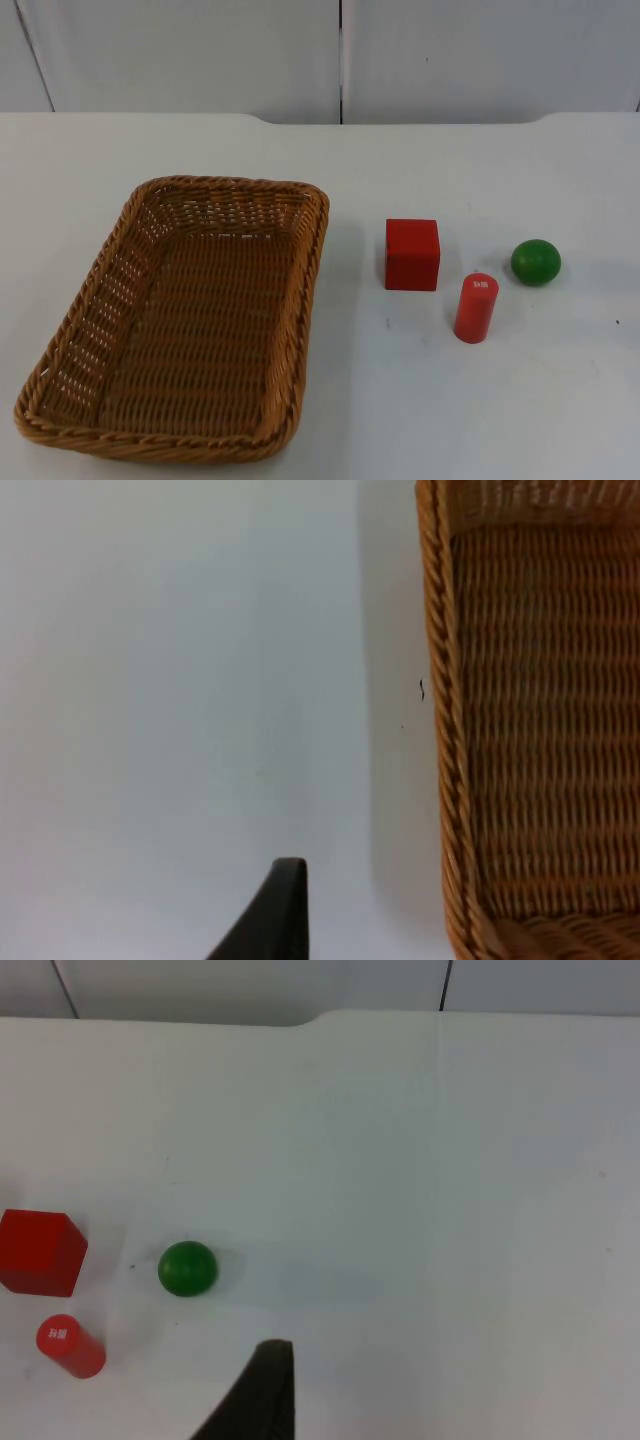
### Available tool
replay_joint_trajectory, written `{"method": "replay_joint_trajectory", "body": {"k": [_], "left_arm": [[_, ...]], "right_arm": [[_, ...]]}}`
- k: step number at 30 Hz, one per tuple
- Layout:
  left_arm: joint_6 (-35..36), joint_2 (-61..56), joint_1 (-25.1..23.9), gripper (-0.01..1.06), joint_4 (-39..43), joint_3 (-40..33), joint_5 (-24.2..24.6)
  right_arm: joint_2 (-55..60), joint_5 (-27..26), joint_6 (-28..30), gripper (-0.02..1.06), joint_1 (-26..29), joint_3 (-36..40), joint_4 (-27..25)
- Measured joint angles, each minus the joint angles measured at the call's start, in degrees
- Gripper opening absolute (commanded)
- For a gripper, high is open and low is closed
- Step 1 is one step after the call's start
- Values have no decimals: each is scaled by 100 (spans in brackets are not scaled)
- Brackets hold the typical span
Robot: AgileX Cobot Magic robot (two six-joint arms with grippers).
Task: Pick up the basket with the left hand and place the object to the left of the red cylinder into the basket with the right hand.
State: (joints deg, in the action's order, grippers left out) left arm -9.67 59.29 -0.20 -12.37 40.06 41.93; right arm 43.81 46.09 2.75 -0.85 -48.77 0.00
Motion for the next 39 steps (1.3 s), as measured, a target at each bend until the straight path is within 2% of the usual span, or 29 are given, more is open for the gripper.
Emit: {"method": "replay_joint_trajectory", "body": {"k": [8,25,34,39], "left_arm": [[-524,922,0,99,-304,0,-470],[-1224,2836,0,99,-676,838,-695],[-2678,3808,0,99,-2049,1076,-742],[-2862,4177,0,99,-2200,1236,-781]], "right_arm": [[0,0,0,105,0,0,0],[0,86,0,105,0,0,0],[0,86,24,105,0,0,0],[0,86,24,105,0,0,0]]}}
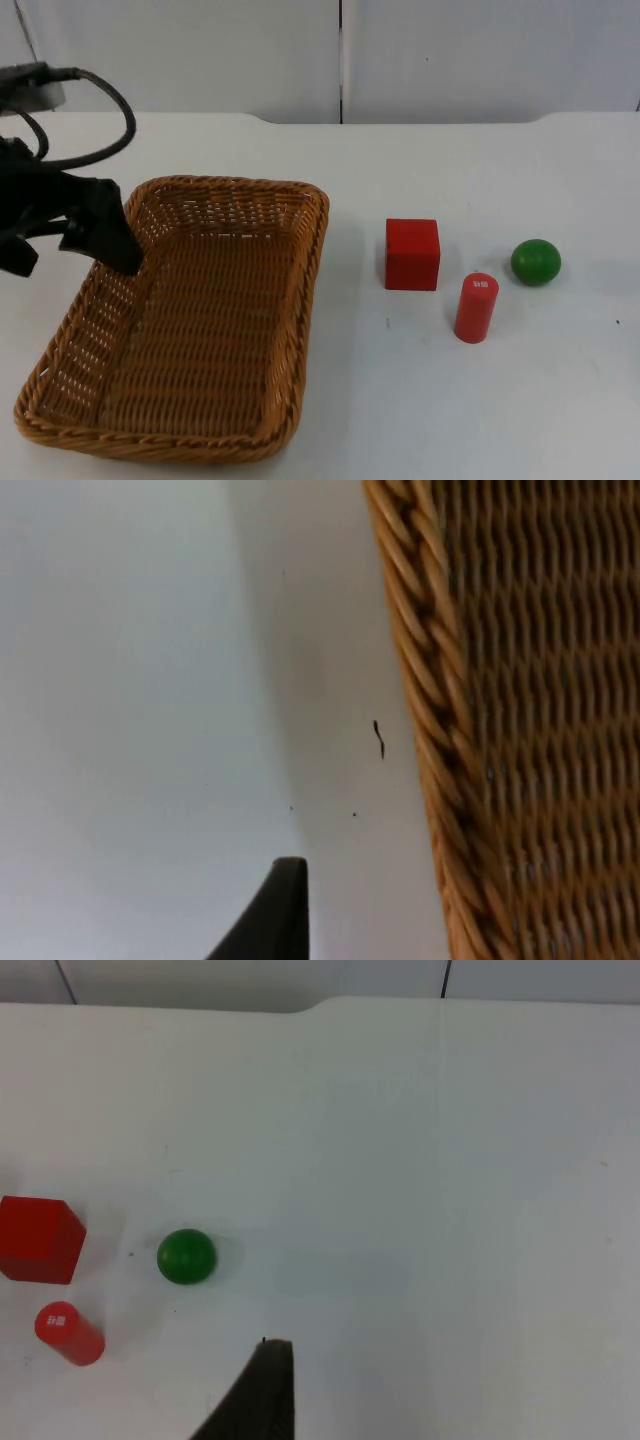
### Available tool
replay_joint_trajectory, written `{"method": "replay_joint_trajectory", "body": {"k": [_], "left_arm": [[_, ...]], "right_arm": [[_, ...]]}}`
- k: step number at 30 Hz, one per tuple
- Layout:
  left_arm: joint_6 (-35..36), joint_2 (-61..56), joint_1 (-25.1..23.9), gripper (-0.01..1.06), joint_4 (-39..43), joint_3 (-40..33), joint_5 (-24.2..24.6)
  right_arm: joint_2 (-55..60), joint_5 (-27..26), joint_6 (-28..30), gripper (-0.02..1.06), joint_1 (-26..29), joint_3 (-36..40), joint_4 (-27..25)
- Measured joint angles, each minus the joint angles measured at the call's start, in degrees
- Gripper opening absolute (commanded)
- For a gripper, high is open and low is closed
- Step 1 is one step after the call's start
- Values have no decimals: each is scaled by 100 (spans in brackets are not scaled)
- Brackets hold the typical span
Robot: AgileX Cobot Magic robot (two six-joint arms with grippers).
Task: Pick up the basket with the left hand and place the object to the left of the red cylinder into the basket with the right hand.
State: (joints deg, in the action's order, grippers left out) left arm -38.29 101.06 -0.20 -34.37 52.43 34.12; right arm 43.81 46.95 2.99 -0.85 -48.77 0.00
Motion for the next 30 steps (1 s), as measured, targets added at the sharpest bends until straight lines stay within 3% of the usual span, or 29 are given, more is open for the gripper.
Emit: {"method": "replay_joint_trajectory", "body": {"k": [7,20,24,30], "left_arm": [[-173,787,0,99,-47,414,-48],[-355,1448,0,98,-173,483,-257],[-368,1496,0,90,-184,493,-296],[-379,1509,0,70,-285,493,-340]], "right_arm": [[0,0,15,105,0,0,0],[8,-100,15,105,0,132,0],[8,-124,15,105,0,132,0],[8,-124,15,105,0,132,0]]}}
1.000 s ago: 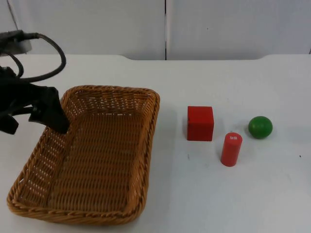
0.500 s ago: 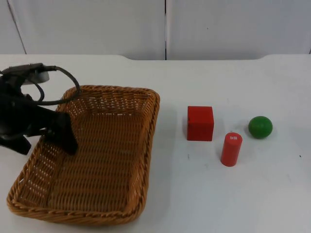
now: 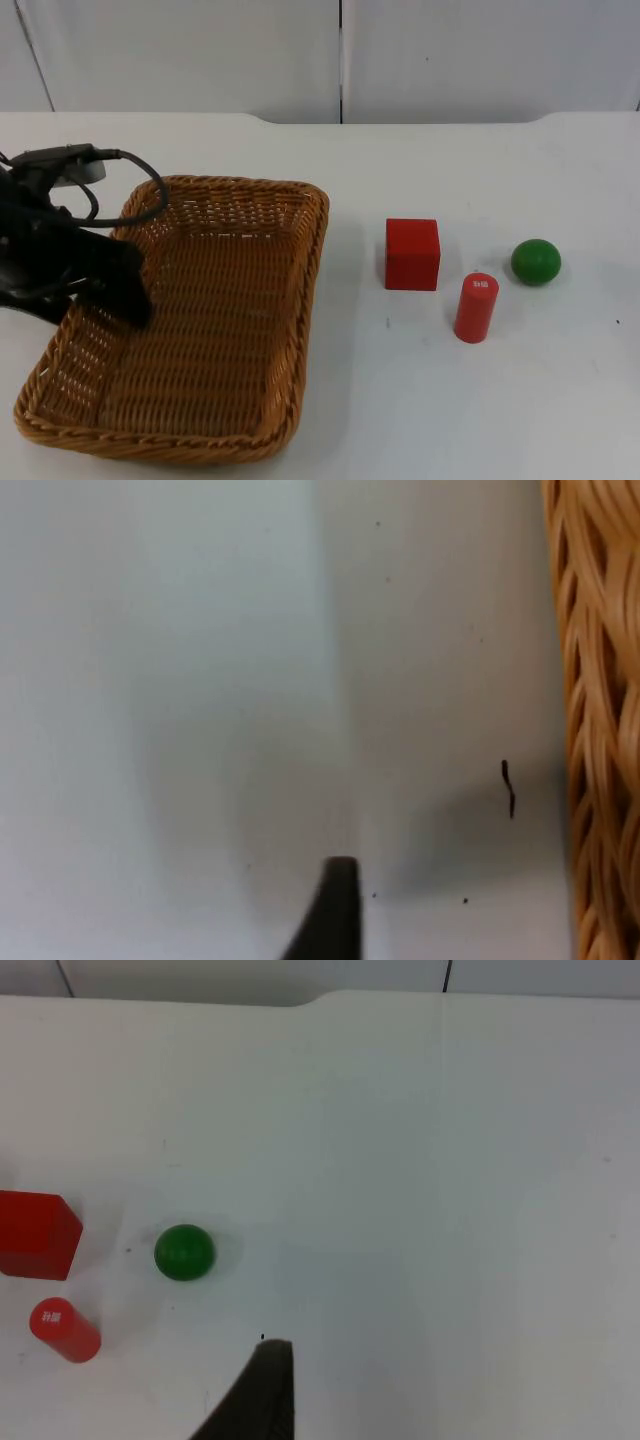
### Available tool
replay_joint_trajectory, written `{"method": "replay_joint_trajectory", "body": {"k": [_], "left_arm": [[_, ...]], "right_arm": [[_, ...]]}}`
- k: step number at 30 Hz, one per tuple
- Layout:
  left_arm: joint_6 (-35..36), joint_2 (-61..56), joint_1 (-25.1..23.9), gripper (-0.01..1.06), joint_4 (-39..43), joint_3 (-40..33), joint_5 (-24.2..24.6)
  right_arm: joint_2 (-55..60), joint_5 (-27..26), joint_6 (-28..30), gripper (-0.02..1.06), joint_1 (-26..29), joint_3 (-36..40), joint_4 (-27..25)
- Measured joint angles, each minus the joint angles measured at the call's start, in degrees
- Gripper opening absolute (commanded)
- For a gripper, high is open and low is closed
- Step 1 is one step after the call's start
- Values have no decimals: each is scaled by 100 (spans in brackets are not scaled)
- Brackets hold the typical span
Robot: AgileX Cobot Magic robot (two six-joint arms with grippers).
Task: Pick up the basket with the left hand and place the object to the left of the red cylinder into the basket with the right hand.
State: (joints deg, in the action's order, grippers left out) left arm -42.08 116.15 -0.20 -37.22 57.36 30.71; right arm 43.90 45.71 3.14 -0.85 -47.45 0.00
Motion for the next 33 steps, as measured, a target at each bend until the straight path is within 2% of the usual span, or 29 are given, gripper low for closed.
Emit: {"method": "replay_joint_trajectory", "body": {"k": [3,4,5,8,9,10,11,23,33], "left_arm": [[0,0,0,49,-24,0,0],[0,0,0,49,-39,0,11],[0,0,0,36,-39,0,52],[0,0,0,9,-93,0,145],[0,0,0,9,-126,0,197],[65,0,0,2,-180,0,247],[101,0,0,0,-195,9,305],[706,-180,0,0,-148,9,619],[1072,-1123,0,0,-39,-10,1099]], "right_arm": [[0,-4,0,105,0,0,0],[0,-4,0,105,0,0,0],[0,-4,0,105,0,0,0],[0,-4,14,105,0,0,0],[0,-4,25,105,0,0,0],[0,-4,34,105,0,0,0],[0,-4,47,105,0,0,0],[0,-4,94,105,0,0,0],[0,-4,94,105,0,0,0]]}}
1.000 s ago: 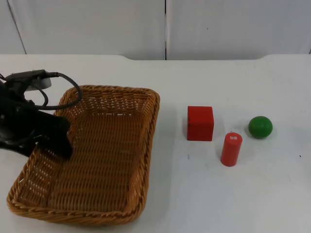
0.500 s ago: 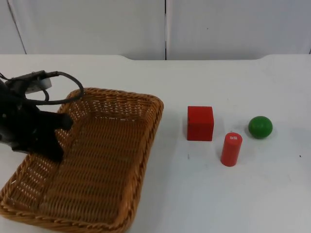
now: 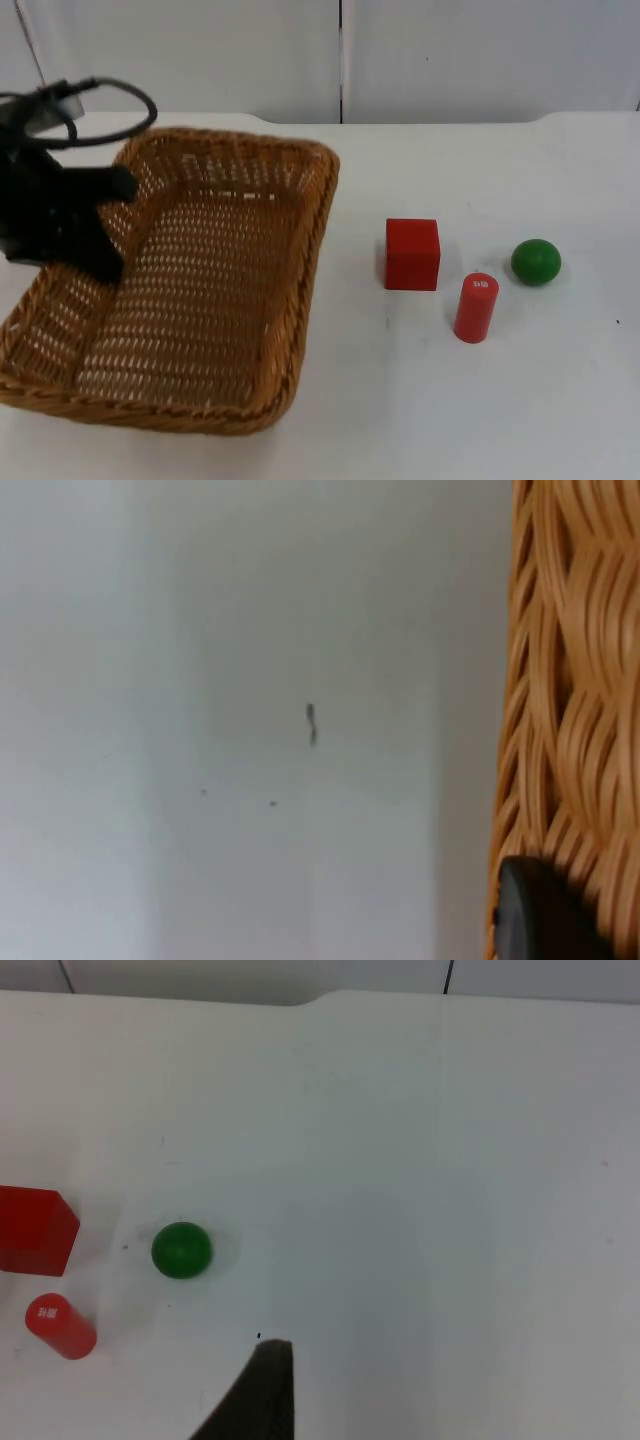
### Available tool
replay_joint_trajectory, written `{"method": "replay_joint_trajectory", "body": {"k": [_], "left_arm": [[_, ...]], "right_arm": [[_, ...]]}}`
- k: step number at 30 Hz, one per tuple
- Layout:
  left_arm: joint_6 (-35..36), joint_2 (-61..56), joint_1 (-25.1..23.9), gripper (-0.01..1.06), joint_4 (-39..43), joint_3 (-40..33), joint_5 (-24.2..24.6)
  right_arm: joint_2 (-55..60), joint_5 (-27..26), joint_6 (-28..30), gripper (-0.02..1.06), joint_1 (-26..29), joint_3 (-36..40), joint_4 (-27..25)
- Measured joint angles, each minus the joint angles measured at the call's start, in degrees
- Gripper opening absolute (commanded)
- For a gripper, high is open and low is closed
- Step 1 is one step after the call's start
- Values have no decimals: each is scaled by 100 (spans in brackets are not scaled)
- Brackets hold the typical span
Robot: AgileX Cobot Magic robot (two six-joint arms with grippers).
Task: Pick up the basket with the left hand and place the object to the left of the red cylinder into the basket with the right hand.
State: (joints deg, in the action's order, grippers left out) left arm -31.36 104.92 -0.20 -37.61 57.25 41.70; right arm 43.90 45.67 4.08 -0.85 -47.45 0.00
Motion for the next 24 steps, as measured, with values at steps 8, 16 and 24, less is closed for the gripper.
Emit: {"method": "replay_joint_trajectory", "body": {"k": [8,16,24], "left_arm": [[453,-722,0,0,351,-44,480],[464,-1284,0,0,188,-634,515],[464,-1597,0,0,179,-894,515]], "right_arm": [[0,-9,0,105,0,0,0],[0,-9,0,105,0,0,0],[0,2,0,105,0,0,0]]}}
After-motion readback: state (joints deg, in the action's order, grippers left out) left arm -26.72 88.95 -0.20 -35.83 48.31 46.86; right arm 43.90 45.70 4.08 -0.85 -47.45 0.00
